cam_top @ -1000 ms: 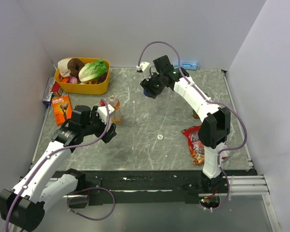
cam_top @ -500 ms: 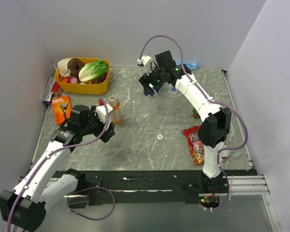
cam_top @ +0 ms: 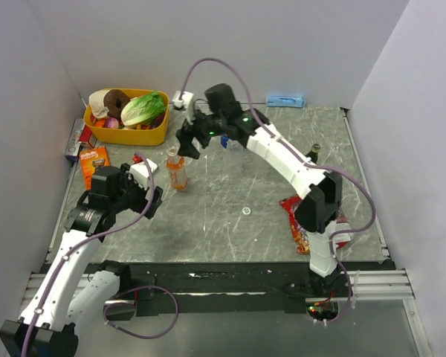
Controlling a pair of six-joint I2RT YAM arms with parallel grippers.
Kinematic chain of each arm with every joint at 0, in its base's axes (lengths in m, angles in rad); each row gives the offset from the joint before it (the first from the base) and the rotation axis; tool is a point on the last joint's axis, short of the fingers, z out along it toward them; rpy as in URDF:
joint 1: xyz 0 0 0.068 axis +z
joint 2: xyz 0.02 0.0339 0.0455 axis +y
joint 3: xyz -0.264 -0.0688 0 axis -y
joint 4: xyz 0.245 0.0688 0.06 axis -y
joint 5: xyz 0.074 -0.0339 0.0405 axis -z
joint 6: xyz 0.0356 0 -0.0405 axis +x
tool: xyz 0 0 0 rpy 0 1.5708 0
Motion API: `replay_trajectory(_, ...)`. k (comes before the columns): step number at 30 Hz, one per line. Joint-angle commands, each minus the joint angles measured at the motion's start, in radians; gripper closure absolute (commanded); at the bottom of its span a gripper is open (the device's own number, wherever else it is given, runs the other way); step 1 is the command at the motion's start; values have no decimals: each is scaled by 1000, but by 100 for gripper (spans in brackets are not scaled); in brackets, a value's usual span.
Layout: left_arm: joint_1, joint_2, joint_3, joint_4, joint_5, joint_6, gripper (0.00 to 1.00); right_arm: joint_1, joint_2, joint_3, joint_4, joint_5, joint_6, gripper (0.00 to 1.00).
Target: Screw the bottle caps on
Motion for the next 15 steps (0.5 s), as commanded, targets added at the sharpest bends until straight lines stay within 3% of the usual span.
replay_trajectory(1,32,-64,-22,-49,-52,53,4,39,87,94,91,-72,42,9)
replay_trajectory(7,38,-153,-56,-103,-90,76,4,69,78,-1,240,-40,68,11)
replay_trajectory(15,38,-194,-61,-143,-83,99,4,69,66,-145,409,-43,84,25)
